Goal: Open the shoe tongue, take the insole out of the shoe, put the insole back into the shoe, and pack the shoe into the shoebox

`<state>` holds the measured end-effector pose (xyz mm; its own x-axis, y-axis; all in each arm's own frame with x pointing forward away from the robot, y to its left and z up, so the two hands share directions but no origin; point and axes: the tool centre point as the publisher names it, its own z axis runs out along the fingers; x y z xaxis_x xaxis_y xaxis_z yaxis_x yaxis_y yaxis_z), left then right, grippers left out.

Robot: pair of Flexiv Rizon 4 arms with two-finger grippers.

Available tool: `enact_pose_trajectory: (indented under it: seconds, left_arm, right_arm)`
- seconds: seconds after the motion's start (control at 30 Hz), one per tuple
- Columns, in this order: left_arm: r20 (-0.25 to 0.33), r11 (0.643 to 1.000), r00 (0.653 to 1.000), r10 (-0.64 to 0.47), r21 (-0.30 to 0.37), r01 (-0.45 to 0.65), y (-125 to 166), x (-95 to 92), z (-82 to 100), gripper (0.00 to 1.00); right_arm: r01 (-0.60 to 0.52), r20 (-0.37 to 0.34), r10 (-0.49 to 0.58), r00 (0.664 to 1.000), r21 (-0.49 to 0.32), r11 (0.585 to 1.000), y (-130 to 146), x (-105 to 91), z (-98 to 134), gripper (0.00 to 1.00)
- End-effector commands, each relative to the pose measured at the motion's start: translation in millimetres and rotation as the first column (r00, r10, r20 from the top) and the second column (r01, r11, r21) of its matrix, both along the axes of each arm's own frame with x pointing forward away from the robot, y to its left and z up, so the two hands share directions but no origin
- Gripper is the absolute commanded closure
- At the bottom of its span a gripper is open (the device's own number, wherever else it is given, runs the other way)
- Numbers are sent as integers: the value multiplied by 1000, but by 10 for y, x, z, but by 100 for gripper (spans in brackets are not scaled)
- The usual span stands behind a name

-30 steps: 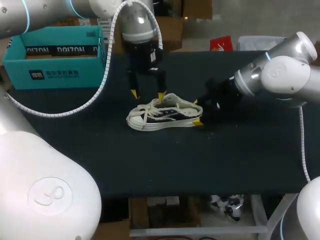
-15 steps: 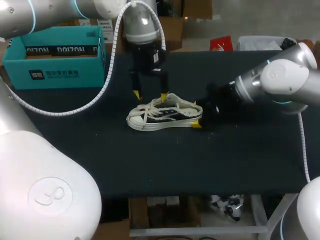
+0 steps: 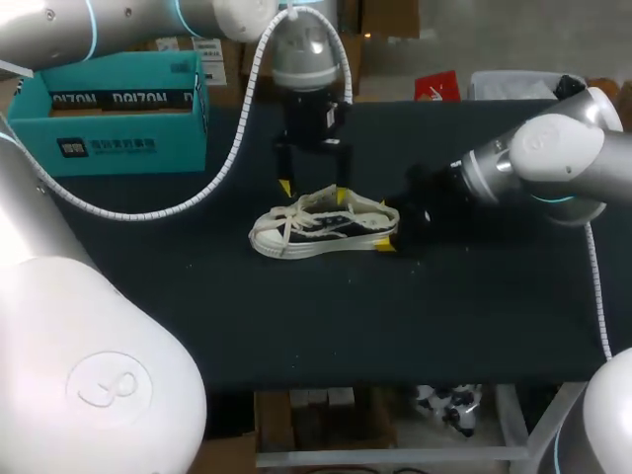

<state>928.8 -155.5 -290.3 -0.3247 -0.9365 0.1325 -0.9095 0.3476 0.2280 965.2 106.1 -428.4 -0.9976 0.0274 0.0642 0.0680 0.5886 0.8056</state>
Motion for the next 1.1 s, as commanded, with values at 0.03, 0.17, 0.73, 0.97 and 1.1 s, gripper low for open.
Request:
enact_pose_trajectory:
  seconds: [0.03, 0.17, 0.73, 0.97, 1.1]
  left_arm:
    - [79, 995, 996, 52, 84, -59, -176, -97, -6, 0]
    - [136, 987, 985, 106, 106, -121, -252, -131, -56, 0]
    - [175, 967, 968, 182, 146, -209, -383, 32, -431, 9]
    - [206, 947, 957, 202, 209, -244, -469, 100, -583, 5]
    - [210, 941, 956, 206, 225, -252, -465, 150, -616, 2]
  right_arm:
    - [16, 5, -16, 1000, 6, 1000, 19, 25, -87, 100]
    - [16, 5, -16, 1000, 6, 1000, 19, 25, -87, 100]
    - [16, 5, -16, 1000, 6, 1000, 19, 25, -87, 100]
    - [16, 5, -16, 1000, 6, 1000, 19, 25, -87, 100]
    - [16, 5, -16, 1000, 6, 1000, 19, 25, -87, 100]
